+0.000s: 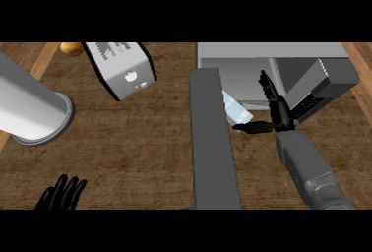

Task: Pick up the milk, place it into the microwave and close the microwave

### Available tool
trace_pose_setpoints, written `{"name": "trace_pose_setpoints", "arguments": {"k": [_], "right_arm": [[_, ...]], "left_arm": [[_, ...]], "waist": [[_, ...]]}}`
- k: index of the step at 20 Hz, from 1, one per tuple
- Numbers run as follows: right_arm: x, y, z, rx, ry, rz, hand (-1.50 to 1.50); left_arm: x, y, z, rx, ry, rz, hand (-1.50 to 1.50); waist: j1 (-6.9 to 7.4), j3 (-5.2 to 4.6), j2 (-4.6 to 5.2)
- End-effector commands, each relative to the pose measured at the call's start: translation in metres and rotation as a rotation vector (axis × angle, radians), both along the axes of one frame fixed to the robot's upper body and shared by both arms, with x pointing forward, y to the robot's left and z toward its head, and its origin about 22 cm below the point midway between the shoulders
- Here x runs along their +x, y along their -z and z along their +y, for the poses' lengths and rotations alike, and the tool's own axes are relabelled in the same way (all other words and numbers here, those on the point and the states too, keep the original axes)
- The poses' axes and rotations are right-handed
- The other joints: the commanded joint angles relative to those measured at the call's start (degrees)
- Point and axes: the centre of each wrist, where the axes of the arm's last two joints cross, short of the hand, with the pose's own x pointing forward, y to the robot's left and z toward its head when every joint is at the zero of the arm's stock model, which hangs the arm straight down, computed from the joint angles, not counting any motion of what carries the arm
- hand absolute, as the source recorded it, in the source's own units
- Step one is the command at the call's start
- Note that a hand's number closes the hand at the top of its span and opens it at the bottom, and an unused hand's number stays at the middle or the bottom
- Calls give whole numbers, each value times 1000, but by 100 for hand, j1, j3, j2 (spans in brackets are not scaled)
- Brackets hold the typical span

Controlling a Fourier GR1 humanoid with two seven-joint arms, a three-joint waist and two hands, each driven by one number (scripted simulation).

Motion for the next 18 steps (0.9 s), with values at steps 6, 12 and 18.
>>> {"name": "trace_pose_setpoints", "arguments": {"k": [6,12,18], "right_arm": [[-53,41,-4,116,-61,29,-150],[-105,52,-42,108,-79,5,-150],[-160,41,-65,83,-39,13,-150]], "left_arm": [[26,4,-37,41,116,52,150],[44,2,-55,138,193,73,150],[84,17,-71,239,221,79,150]], "waist": [[-207,-13,-65],[-269,-18,-76],[-267,-19,-39]]}}
